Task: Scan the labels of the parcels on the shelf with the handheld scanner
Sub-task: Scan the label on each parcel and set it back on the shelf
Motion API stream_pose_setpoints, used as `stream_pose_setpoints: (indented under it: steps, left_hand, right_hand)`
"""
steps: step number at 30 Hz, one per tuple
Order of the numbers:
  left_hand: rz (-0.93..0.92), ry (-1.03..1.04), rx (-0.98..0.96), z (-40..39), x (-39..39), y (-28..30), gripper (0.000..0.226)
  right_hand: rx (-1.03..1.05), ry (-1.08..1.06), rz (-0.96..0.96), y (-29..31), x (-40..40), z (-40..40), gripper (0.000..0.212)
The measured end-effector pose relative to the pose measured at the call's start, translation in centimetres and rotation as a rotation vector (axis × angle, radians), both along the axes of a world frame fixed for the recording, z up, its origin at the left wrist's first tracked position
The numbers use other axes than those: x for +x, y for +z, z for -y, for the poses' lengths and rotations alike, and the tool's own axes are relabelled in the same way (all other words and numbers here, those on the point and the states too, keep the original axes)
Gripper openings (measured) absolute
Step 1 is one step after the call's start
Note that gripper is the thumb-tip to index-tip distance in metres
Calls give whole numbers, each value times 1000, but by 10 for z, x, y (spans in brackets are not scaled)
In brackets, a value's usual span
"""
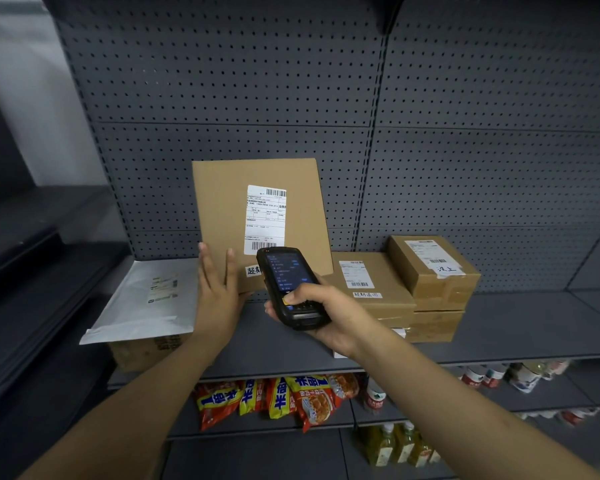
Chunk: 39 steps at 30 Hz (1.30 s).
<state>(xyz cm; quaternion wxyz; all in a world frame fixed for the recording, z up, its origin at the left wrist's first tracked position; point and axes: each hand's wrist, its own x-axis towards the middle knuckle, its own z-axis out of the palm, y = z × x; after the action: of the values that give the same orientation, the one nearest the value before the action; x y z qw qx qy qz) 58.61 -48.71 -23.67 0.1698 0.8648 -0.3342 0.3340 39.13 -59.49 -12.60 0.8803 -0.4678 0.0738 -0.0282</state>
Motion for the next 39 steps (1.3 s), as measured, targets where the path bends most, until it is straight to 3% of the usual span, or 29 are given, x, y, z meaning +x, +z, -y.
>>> stream_pose_setpoints:
  steps: [2, 6, 16, 20, 26, 28, 30, 39]
  left_hand:
    - [-4, -12, -7, -1, 0, 1, 100]
    - [-32, -21, -3, 0, 3, 1, 101]
    - [-82, -24, 55, 1, 10, 2, 103]
    - [-88, -45, 66, 4, 12, 0, 104]
    - [-221, -106, 35, 35, 6, 1, 106]
    - [-265, -141, 33, 49, 2, 2, 101]
    - [-274, -177, 102, 64, 3, 0, 101]
    - [-353, -333, 231, 130, -3, -8, 90]
  right_hand:
    - [-5, -2, -5, -1, 1, -1, 61]
    - [0, 5, -4, -3, 1, -3, 47]
    - [-24, -9, 18, -10, 8, -1, 63]
    - [-44, -29, 15, -15, 9, 3, 59]
    - [-133, -151, -53, -28, 6, 18, 68]
    - [-129, -189, -61, -32, 3, 26, 60]
    - [-101, -227, -71, -36, 1, 37, 49]
    - [-130, -482, -177, -70, -15, 89, 62]
